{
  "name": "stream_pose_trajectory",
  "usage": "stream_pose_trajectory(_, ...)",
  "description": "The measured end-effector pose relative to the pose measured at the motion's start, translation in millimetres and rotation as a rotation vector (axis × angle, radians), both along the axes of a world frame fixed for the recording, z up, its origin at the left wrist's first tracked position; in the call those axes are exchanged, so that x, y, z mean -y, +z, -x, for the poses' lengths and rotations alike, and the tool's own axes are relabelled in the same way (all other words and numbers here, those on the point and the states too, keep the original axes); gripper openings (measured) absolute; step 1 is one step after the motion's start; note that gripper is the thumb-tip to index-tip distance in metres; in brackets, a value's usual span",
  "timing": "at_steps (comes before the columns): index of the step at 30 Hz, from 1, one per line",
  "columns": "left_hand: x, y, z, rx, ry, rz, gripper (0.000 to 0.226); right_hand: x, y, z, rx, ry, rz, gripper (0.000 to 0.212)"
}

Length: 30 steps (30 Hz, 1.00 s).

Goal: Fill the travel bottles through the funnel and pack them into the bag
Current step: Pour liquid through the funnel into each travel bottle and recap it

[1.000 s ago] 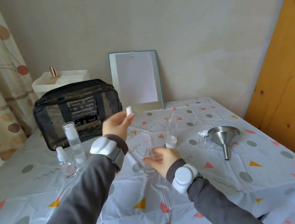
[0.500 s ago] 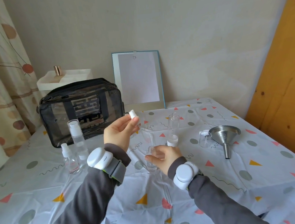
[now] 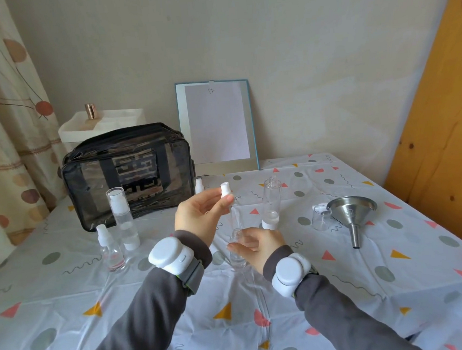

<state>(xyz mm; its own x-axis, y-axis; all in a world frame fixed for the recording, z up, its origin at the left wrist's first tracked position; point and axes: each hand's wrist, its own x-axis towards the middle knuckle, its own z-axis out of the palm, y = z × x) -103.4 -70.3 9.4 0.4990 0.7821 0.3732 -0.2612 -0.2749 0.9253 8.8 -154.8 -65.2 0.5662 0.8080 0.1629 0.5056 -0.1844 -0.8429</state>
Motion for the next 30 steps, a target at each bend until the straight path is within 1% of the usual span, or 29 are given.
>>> stream_pose_trajectory(3, -3, -4, -2, -0.06, -0.011, -0.008, 0.015, 0, 0, 0, -0.008, -0.002, -0.004, 0.037)
stream_pose_trajectory(6, -3, -12, -4, -0.167, -0.054, -0.01, 0.013, -1, -1, 0, -0.015, -0.008, -0.01, 0.039)
stream_pose_trajectory(11, -2, -30, -4, -0.3, -0.038, -0.099, 0.015, -1, -2, 0, 0.005, -0.006, 0.016, 0.047)
stream_pose_trajectory(19, 0, -47, -1, -0.383, -0.074, -0.082, 0.016, 1, 2, 1, 0.029, 0.012, 0.0, 0.033)
stream_pose_trajectory(20, 1, -48, 0, -0.391, -0.077, -0.077, 0.022, 0, 2, 1, 0.023, 0.014, 0.01, 0.029)
stream_pose_trajectory(21, 1, -49, 1, -0.405, -0.086, -0.066, 0.035, 1, 3, 1, 0.037, 0.011, 0.032, 0.024)
stream_pose_trajectory(23, 2, -48, 3, -0.423, -0.111, -0.032, 0.06, 0, 5, -1, 0.132, 0.003, 0.078, 0.013)
stream_pose_trajectory(24, 2, -47, 4, -0.42, -0.126, -0.015, 0.065, -2, 6, -1, 0.161, 0.004, 0.089, 0.009)
stream_pose_trajectory(25, 3, -46, 5, -0.413, -0.144, 0.002, 0.068, -3, 7, 0, 0.169, 0.006, 0.091, 0.006)
stream_pose_trajectory(27, 1, -46, 8, -0.402, -0.183, 0.029, 0.069, -8, 6, 3, 0.132, 0.041, 0.068, 0.01)
stream_pose_trajectory(30, -6, -55, 15, -0.463, -0.222, -0.013, 0.07, -17, 4, 13, -0.069, 0.101, -0.024, 0.011)
